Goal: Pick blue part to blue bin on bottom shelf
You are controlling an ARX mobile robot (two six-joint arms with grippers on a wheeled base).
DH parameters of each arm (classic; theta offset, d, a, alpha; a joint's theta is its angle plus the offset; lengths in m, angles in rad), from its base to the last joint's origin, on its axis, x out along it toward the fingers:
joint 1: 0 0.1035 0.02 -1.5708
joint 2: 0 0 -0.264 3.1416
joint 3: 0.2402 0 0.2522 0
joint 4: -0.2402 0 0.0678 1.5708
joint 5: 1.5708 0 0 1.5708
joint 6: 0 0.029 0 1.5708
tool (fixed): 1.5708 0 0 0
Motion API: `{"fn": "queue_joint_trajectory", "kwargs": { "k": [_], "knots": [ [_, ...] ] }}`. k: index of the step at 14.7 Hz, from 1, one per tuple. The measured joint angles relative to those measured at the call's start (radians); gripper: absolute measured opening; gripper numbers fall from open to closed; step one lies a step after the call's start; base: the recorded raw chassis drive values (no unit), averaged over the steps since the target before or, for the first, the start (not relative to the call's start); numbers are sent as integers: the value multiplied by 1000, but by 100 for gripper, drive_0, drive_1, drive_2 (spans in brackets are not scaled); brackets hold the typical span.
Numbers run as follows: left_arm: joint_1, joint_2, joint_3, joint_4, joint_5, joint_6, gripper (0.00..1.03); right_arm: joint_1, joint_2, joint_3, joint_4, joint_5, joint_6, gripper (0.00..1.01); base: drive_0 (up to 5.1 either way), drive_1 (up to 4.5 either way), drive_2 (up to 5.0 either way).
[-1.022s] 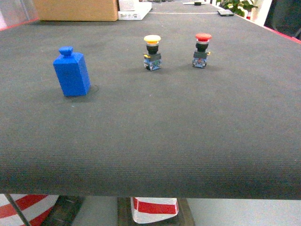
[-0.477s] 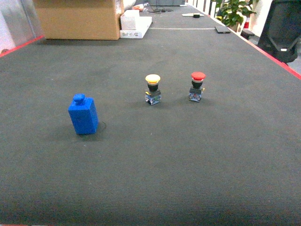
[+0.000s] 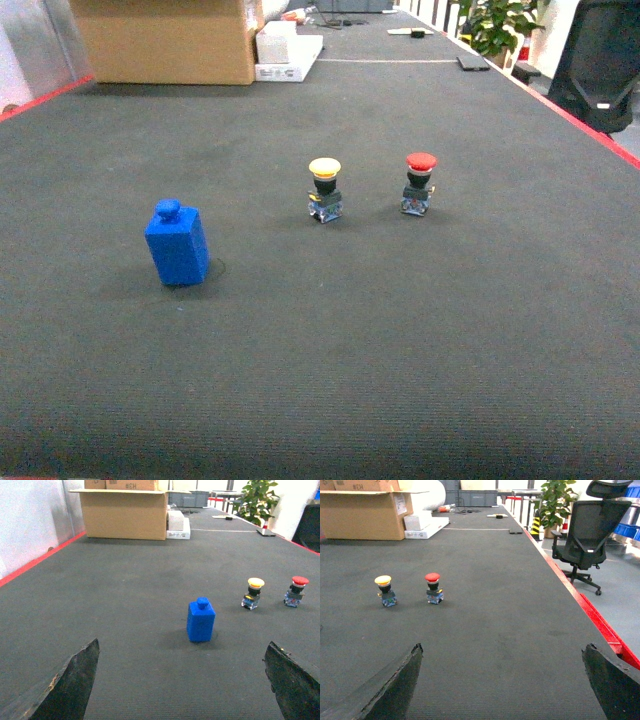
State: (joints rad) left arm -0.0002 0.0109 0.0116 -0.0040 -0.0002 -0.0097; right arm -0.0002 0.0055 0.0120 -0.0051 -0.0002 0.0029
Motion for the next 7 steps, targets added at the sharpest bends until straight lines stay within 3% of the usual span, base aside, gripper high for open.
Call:
{"fn": "queue_joint_trajectory", "kwargs": {
  "k": [7],
  "knots": [
    [0,0,0,0,0,0,98,0,0,0,0,0,0,98,0,0,0]
  ]
}}
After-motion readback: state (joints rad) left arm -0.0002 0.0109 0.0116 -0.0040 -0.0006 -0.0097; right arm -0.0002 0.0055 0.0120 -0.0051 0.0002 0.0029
